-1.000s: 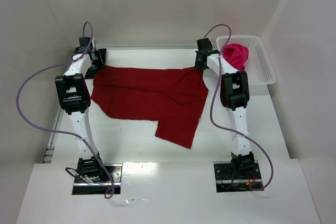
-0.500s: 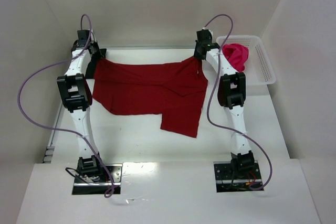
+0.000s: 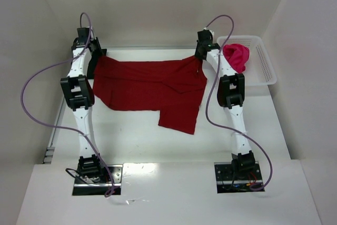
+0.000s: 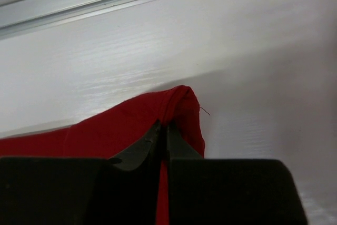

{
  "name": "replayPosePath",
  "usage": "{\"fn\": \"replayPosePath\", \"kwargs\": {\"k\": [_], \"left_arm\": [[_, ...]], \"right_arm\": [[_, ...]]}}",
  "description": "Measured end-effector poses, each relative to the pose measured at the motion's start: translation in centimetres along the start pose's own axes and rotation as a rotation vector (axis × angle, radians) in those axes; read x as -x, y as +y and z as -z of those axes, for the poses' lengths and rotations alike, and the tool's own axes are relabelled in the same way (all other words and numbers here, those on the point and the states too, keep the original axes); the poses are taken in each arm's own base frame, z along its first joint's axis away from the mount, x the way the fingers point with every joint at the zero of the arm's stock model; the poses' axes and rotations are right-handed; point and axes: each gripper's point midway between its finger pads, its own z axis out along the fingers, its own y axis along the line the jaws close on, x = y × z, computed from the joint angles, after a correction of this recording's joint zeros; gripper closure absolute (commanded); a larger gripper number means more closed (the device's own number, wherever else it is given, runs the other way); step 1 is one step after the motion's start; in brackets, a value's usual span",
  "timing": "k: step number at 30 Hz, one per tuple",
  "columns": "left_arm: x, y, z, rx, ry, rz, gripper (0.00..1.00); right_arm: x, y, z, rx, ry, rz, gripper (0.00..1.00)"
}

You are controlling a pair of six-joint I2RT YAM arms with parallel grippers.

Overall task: Fold and stack the t-shirts
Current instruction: Fold the flattened tshirt in 1/3 of the way

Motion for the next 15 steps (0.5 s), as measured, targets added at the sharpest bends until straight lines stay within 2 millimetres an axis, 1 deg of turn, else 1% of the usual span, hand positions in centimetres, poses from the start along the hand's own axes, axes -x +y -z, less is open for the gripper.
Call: {"fn": "replayPosePath", "kwargs": {"k": [2, 3, 4, 5, 6, 7, 10, 11, 12, 13, 14, 15], "left_arm": [[0.0, 0.4, 0.0, 0.011, 0.001, 0.000, 0.36], [0.0, 0.5, 0.0, 0.014, 0.001, 0.005, 0.26], [-0.1, 0.9, 0.0, 0.021, 0.002, 0.007, 0.24], [-0.2, 1.2, -0.1, 0.028, 0.005, 0.009, 0.20], [-0.4, 1.6, -0.2, 0.036, 0.011, 0.012, 0.11], [-0.5, 1.7, -0.2, 0.038, 0.014, 0.012, 0.11], [-1.1, 2.6, -0.2, 0.053, 0.033, 0.020, 0.01], [-1.3, 2.9, -0.1, 0.057, 0.039, 0.022, 0.01], [-1.6, 3.2, 0.4, 0.063, 0.050, 0.025, 0.01], [-1.8, 3.3, 1.1, 0.066, 0.062, 0.026, 0.01], [-1.7, 3.4, 1.9, 0.070, 0.063, 0.027, 0.01], [-1.6, 3.4, 2.4, 0.070, 0.063, 0.027, 0.01]], "right_arm": [[0.1, 0.0, -0.2, 0.003, -0.002, -0.010, 0.47], [0.0, 0.0, -0.3, 0.005, 0.002, -0.008, 0.38], [-0.1, 0.0, -0.3, 0.006, 0.003, -0.017, 0.28], [0.0, 0.1, -0.3, 0.015, 0.004, -0.013, 0.14], [0.1, 0.2, -0.2, 0.023, 0.004, -0.013, 0.00], [0.2, 0.3, -0.2, 0.028, 0.002, -0.019, 0.00], [1.4, 1.6, 0.5, 0.100, -0.012, -0.026, 0.00], [1.7, 2.0, 0.7, 0.117, -0.015, -0.028, 0.00], [2.2, 2.9, 1.3, 0.164, -0.018, -0.034, 0.00], [2.6, 3.3, 1.7, 0.187, -0.020, -0.036, 0.00], [2.9, 3.7, 2.0, 0.203, -0.023, -0.039, 0.00], [3.6, 4.4, 2.9, 0.240, -0.030, -0.047, 0.00]]}}
